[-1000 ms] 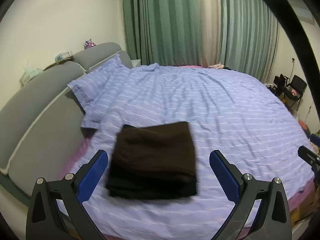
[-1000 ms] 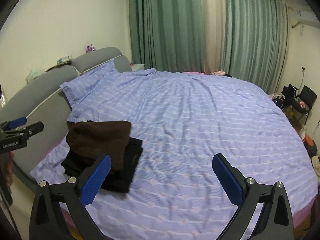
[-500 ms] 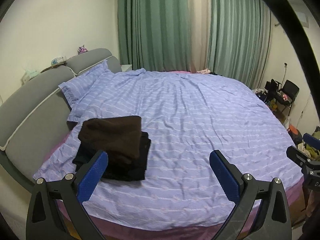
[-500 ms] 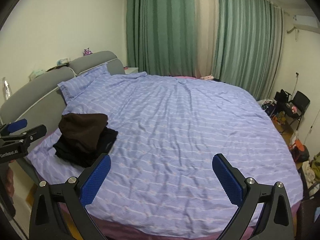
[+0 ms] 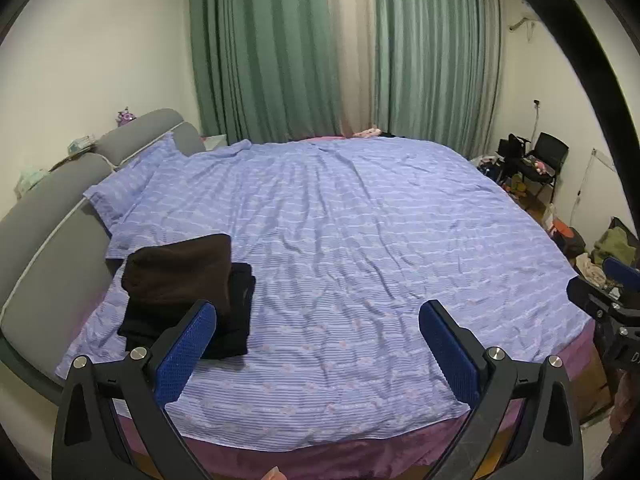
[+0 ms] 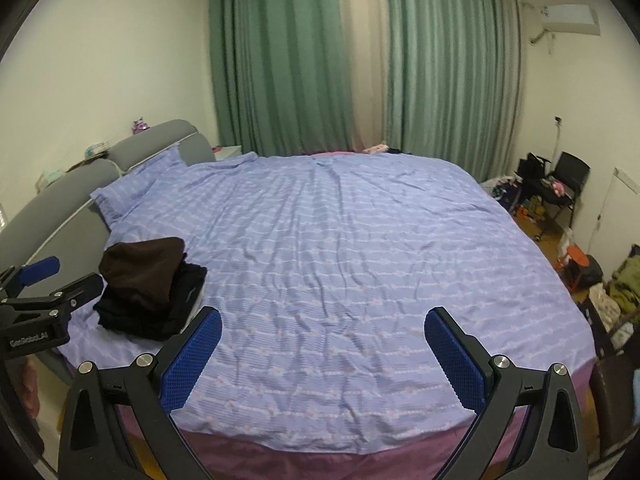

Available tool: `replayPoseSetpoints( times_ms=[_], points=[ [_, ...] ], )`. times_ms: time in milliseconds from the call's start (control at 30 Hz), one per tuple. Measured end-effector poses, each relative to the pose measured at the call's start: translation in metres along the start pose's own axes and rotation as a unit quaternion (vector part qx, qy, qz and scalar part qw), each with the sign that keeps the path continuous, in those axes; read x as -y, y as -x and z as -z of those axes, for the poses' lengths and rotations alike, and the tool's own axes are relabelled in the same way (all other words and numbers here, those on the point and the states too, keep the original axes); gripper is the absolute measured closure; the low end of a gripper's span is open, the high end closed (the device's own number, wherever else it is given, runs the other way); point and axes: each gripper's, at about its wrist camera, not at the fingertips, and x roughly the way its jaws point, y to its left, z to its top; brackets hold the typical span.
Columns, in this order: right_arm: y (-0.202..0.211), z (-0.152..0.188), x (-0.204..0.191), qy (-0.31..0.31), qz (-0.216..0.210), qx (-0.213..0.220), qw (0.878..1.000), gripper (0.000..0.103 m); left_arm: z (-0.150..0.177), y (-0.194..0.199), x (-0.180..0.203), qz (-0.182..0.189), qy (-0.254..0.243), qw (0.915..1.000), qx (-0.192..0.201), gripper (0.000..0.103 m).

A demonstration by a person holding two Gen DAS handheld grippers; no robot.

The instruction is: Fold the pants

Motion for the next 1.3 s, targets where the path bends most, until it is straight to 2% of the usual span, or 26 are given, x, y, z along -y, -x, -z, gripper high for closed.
replayPoseSetpoints(
  times_ms=[467,900,1300],
  points=[
    [0.015,0.010,0.010,0.000,0.012,0.006,1.000,0.001,0.006,0.015,0.017,0.018,0.000,0.9998,0.010,0.000],
    [0.028,0.014,0.007,0.007,0.008,0.016,1.000,0.001,0.012,0.026,0.023,0.002,-0.005,0.9998,0.020,0.000],
    [0.035,0.017,0.007,0.011,0.009,0.015,1.000,0.001,0.017,0.031,0.028,0.008,-0.006,0.9997,0.020,0.000]
  ],
)
